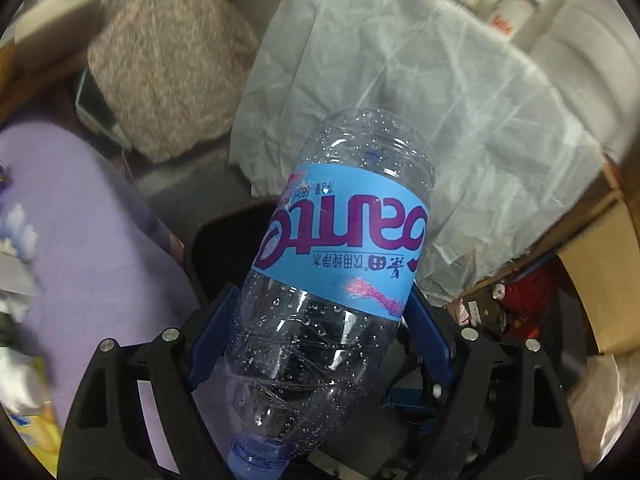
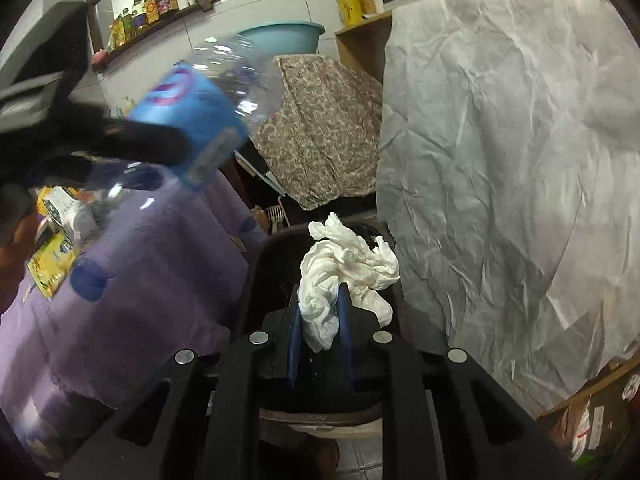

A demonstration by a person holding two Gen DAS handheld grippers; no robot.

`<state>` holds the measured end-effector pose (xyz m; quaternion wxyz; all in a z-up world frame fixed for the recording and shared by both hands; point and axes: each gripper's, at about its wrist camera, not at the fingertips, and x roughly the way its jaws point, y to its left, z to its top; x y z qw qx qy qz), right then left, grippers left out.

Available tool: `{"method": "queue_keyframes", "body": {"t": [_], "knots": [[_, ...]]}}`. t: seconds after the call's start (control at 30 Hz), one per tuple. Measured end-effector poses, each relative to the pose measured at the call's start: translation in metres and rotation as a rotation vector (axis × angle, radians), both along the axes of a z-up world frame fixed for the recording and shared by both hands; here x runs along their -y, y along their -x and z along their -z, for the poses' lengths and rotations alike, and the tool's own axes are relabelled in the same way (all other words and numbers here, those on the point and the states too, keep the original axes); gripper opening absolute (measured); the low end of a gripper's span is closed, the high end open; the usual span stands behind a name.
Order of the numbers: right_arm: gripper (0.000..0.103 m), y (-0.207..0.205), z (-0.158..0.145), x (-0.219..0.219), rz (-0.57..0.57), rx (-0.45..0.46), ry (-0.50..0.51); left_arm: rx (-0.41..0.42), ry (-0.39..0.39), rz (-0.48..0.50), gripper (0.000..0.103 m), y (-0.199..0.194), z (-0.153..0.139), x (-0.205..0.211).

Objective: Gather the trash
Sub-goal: 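Carry the bottle to the bin and release it with the left gripper while the right gripper drops tissues in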

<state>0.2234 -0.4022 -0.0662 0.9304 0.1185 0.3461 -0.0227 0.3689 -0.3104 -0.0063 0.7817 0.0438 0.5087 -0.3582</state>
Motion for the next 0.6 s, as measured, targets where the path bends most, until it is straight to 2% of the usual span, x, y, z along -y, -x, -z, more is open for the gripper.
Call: {"method": "queue_keyframes", "body": {"t": [0.17, 0.43, 0.47, 0.53, 0.57, 0.6], "knots": [[0.018, -0.005, 0.032, 0.004, -0.025, -0.049, -0.036, -0.167, -0.039, -0.102, 0.081, -0.029, 0.055, 0.033], [0.018, -0.023, 0.076, -0.001, -0.072, -0.139, -0.052, -0.28, -0.129, -0.202, 0.081, -0.047, 0.131, 0.038], [0.02, -0.023, 0.08, -0.002, -0.073, -0.145, -0.052, -0.293, -0.13, -0.213, 0.081, -0.049, 0.136, 0.037], [0.037, -0.024, 0.084, -0.003, -0.063, -0.149, -0.054, -0.313, -0.138, -0.226, 0.082, -0.053, 0.141, 0.036], [0.048, -0.022, 0.084, -0.002, -0.051, -0.138, -0.055, -0.323, -0.137, -0.221, 0.084, -0.053, 0.142, 0.035], [0.052, -0.021, 0.084, -0.001, -0.043, -0.132, -0.057, -0.329, -0.14, -0.218, 0.085, -0.053, 0.143, 0.034]]}}
